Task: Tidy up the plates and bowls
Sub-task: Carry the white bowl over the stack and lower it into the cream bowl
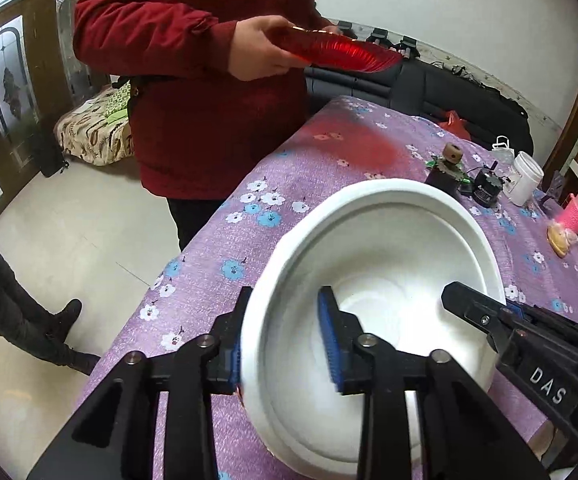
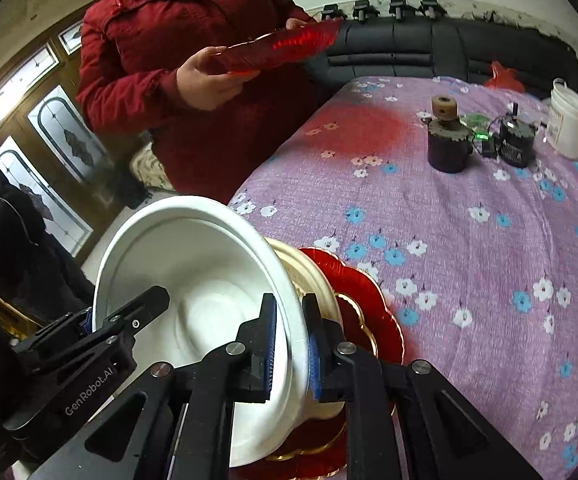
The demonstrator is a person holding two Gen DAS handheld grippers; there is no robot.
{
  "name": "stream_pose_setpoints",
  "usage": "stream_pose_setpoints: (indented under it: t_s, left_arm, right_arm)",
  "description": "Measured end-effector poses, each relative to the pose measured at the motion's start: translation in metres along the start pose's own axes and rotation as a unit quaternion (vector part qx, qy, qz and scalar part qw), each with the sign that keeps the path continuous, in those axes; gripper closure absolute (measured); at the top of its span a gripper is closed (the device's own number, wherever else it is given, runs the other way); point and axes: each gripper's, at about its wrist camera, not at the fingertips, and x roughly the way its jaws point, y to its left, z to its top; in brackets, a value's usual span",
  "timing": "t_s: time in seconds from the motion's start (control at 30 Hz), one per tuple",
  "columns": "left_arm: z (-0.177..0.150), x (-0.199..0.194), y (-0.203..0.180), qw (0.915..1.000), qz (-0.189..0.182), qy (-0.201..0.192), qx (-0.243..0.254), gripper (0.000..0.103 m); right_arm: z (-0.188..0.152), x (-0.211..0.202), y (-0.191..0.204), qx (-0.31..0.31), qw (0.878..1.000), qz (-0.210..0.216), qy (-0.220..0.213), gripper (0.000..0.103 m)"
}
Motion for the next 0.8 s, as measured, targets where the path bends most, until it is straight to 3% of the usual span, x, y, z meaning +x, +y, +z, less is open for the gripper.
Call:
stream_pose_setpoints:
  t_s: [0.13,0.43,0.53,0.6,0.8]
  left_arm:
    - [-0.004,0.001,0.002,0.9999,0.001,-0.014,0.002,0.044]
    - [-0.015,-0.028,0.011,0.9977,0.004,-0.067,-0.006,0.032]
    - [-0.02,-0.042,0.015,0.9965,0.007,-0.083,-0.009,0.027]
    - [-0.026,-0.054,0.016,0.9952,0.012,-0.097,-0.011,0.024]
    - [-0.042,-0.083,0.015,0.991,0.035,-0.129,-0.007,0.017]
  right_arm:
    - [-0.004,0.008,0.007,-0.025,0.999,-0.03,-0.006,0.087]
    - [-0.012,0.005,0.014,-0.042,0.996,-0.045,-0.064,0.084]
    - [-0.014,-0.001,0.021,-0.057,0.994,-0.044,-0.082,0.073]
    - [-0.016,-0.005,0.027,-0.069,0.992,-0.048,-0.089,0.058]
    - [-0.028,-0.027,0.038,-0.086,0.987,-0.052,-0.125,0.049]
